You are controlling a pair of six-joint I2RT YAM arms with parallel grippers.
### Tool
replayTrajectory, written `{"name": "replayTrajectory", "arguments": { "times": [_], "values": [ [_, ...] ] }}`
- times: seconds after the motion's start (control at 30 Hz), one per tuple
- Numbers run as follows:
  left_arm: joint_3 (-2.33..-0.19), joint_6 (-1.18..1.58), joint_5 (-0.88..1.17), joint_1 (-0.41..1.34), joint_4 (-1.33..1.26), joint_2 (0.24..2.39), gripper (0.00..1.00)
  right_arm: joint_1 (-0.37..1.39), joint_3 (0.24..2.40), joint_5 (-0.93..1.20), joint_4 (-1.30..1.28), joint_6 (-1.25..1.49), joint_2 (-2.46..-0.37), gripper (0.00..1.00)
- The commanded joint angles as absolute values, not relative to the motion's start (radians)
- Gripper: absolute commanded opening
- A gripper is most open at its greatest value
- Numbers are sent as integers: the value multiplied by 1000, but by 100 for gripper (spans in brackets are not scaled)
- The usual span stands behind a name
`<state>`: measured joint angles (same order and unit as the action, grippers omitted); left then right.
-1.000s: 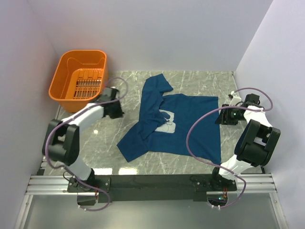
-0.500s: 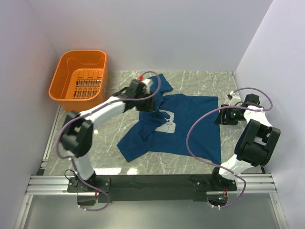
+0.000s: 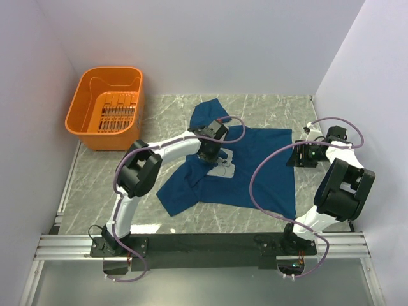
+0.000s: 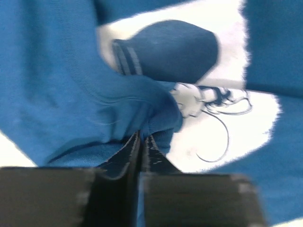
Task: Fold and stack the t-shirts
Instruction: Flatten the tshirt out
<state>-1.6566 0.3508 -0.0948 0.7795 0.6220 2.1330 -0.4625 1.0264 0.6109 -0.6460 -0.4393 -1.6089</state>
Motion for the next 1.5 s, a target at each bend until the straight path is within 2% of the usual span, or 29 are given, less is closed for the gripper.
{"name": "replayTrajectory", "arguments": {
  "times": [0.0, 0.17, 0.27, 0.4, 0.5, 0.57, 0.63, 0.73, 0.87, 0.97, 1.03, 1.27, 1.47],
  "values": [
    [-1695, 342, -211, 775, 647, 2117, 1, -463, 1023, 627, -643, -446, -1612, 61],
    [-1608, 414, -293, 750, 595, 1976, 1, -462, 1017, 604, -643, -456, -1605, 61],
    [-1461, 503, -212, 632, 513, 1841, 1, -463, 1016, 585, -631, -451, -1605, 60],
    [-1258, 583, -95, 367, 445, 1737, 1, -462, 1023, 572, -620, -434, -1611, 59],
    [-1230, 581, -87, 302, 462, 1727, 1, -460, 1038, 571, -614, -428, -1618, 59],
    [-1229, 575, -104, 302, 466, 1724, 26, -462, 1058, 574, -620, -428, -1624, 59],
    [-1238, 583, -127, 302, 466, 1707, 44, -457, 1077, 580, -627, -434, -1638, 59],
    [-1258, 572, -138, 304, 446, 1665, 57, -437, 1123, 591, -635, -449, -1661, 60],
    [-1278, 493, -13, 327, 353, 1617, 68, -404, 1221, 620, -638, -453, -1704, 61],
    [-1343, 410, 101, 342, 319, 1676, 69, -371, 1297, 629, -623, -433, -1750, 61],
    [-1475, 344, 162, 344, 377, 1789, 68, -354, 1340, 634, -612, -413, -1788, 61],
    [-1862, 223, 195, 344, 452, 2087, 68, -318, 1546, 603, -617, -380, -1919, 61],
    [-2177, 258, 212, 331, 537, 2357, 68, -310, 1652, 552, -635, -324, -2028, 61]
  ]
}}
